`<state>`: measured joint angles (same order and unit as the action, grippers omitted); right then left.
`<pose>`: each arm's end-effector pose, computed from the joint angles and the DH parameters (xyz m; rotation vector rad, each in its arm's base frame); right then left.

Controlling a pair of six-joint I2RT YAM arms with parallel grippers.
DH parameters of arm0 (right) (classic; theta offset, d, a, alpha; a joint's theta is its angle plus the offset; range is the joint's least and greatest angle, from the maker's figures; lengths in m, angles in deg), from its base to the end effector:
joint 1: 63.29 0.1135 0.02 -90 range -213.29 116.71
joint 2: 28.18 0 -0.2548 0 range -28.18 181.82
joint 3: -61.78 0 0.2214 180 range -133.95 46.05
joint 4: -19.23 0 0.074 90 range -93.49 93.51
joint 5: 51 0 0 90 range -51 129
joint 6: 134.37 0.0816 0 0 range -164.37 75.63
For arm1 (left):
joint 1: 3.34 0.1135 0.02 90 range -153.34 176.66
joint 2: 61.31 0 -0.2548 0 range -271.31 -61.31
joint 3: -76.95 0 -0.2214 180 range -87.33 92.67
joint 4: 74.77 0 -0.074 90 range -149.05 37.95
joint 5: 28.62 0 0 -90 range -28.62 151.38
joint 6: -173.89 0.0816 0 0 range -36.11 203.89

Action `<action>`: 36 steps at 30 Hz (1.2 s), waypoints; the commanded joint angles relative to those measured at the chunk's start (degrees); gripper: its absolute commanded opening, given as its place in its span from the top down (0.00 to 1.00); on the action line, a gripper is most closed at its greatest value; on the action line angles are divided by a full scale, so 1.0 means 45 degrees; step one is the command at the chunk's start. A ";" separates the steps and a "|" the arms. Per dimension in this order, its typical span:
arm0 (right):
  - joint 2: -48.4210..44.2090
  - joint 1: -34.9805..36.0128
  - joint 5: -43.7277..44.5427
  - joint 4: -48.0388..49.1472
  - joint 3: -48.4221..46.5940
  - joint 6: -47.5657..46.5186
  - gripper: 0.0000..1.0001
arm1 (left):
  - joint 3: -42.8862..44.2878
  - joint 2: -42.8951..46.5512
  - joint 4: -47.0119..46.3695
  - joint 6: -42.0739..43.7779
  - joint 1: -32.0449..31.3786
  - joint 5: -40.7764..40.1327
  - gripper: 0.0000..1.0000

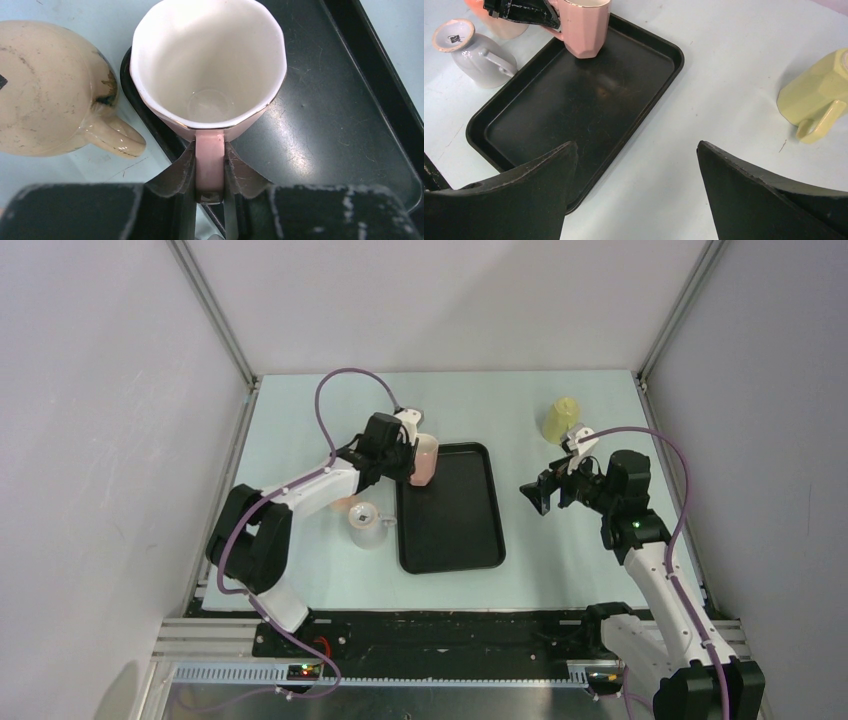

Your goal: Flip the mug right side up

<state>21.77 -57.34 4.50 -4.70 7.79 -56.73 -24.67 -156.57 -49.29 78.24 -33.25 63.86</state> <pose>0.2038 0.0677 0.2761 -0.6892 1.7545 0.4987 0.3191 -0.1876 0.1981 0.5130 2.2803 -0.3632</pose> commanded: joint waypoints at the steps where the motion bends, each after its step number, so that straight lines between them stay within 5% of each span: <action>1: 0.0087 -0.0021 -0.0107 0.0565 0.0075 -0.0231 0.05 | -0.0249 0.0052 -0.0551 -0.0282 -0.0257 0.0609 0.91; 23: 0.0371 0.0223 0.0006 0.0573 0.0172 -0.0532 0.05 | -0.0648 -0.0047 -0.0385 0.0299 -0.0804 0.0487 0.73; 36: 0.0327 0.0190 0.0028 0.0581 0.0166 -0.0514 0.05 | -0.0718 0.0245 -0.0357 0.0626 -0.1126 -0.0287 0.30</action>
<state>23.70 -56.48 4.52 -4.32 8.56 -58.19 -27.65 -156.70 -49.90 79.90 -38.06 64.89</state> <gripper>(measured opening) 0.947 0.643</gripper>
